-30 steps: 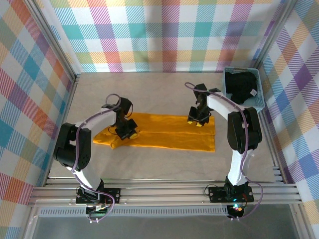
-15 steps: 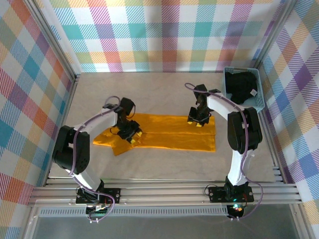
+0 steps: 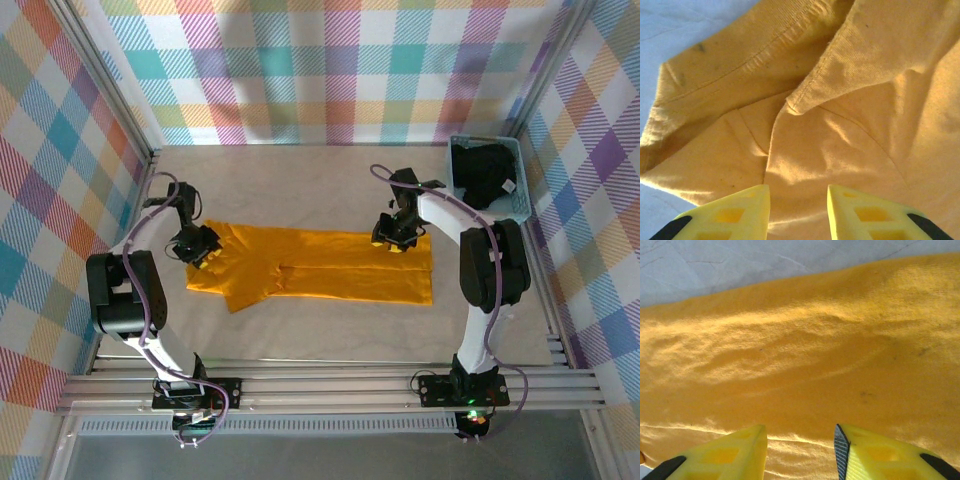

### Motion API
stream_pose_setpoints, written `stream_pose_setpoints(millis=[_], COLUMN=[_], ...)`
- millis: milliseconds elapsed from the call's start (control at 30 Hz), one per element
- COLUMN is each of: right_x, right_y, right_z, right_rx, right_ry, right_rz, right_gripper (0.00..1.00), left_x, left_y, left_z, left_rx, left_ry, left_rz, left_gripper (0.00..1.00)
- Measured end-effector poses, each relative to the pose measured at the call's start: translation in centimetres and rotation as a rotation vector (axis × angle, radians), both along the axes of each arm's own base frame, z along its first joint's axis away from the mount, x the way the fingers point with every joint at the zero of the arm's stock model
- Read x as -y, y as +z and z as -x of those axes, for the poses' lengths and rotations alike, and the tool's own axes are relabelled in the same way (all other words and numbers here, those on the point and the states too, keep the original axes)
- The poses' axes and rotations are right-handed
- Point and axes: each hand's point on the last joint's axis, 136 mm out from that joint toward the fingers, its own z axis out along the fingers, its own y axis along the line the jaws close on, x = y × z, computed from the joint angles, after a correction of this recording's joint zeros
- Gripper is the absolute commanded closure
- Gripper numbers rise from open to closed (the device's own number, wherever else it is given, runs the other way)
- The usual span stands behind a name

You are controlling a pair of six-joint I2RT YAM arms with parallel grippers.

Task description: Fold and stack the t-shirts

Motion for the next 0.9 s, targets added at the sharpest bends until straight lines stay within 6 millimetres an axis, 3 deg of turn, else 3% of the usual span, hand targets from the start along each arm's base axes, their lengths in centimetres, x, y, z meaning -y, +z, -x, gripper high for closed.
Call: stream_pose_setpoints(millis=[267,433,733,900], right_x=[0.0,0.0,0.0,0.0], right_y=[-0.1,-0.1,-0.1,-0.1], right_z=[0.2,0.2,0.2,0.2], right_rx=[-0.003,-0.003,-0.003,-0.003], right_ry=[0.003,0.003,0.003,0.003], right_rz=[-0.001,-0.001,-0.001,0.000], right_gripper=[0.59,0.59,0.58,0.58], left_x=[0.4,0.6,1.2,1.2], left_y=[-3.3,-3.8,-4.1,-3.7], left_z=[2.8,2.2,1.4,2.1], left_rx=[-0.069,-0.038,0.006,-0.013], left_ry=[-0.043,-0.051,-0.081,-0.061], left_rz=[0.009,0.016,0.028,0.025], left_gripper=[0.65,0.66,0.85,0.71])
